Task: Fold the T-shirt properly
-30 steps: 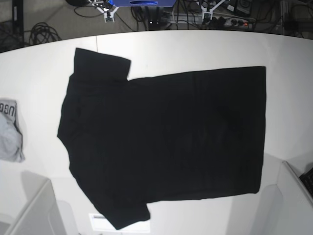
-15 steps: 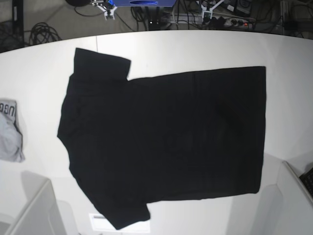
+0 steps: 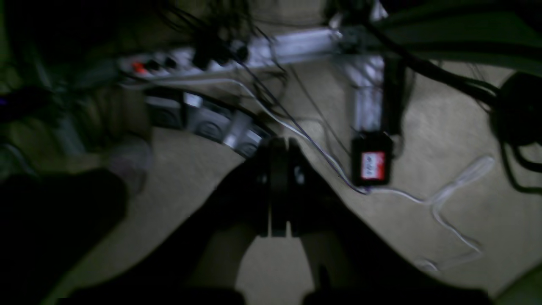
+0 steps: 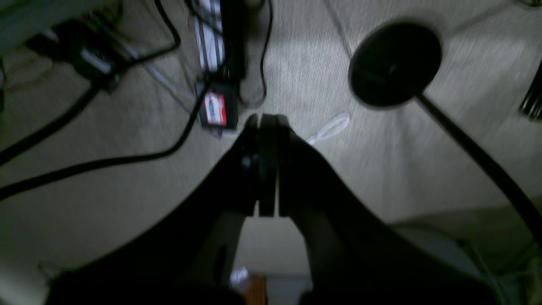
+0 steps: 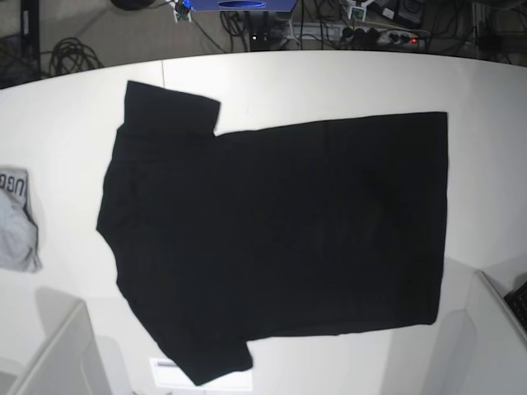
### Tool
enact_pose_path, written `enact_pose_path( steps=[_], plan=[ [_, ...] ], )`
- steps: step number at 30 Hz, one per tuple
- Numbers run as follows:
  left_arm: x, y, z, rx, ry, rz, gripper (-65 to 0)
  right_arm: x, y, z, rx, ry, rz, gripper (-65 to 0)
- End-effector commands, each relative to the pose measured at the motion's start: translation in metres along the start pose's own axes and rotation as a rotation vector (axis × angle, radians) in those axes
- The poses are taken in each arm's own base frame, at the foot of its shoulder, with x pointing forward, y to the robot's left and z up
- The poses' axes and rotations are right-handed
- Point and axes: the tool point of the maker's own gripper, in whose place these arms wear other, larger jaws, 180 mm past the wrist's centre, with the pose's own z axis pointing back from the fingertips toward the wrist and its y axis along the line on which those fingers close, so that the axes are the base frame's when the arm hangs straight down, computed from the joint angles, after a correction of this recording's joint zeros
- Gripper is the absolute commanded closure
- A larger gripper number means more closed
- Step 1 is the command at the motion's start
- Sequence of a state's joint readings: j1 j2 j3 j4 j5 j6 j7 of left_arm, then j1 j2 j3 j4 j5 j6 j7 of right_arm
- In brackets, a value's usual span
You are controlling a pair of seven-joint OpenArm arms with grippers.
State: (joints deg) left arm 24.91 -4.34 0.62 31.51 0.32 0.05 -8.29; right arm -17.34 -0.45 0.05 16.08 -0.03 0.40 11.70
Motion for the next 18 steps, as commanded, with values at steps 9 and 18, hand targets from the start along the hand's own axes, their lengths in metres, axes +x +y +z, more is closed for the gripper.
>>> enact_pose_path(
  steps=[9, 18],
  plan=[
    [0.015, 0.030, 0.037, 0.029, -0.133, -0.070, 0.0, -0.009, -0.003, 0.040, -0.019, -0.092, -0.004, 0.0],
    [0.023, 0.042, 0.073, 0.033, -0.209, -0.106, 0.0, 0.004, -0.049, 0.084, -0.143, -0.149, -0.131, 0.0]
  ],
)
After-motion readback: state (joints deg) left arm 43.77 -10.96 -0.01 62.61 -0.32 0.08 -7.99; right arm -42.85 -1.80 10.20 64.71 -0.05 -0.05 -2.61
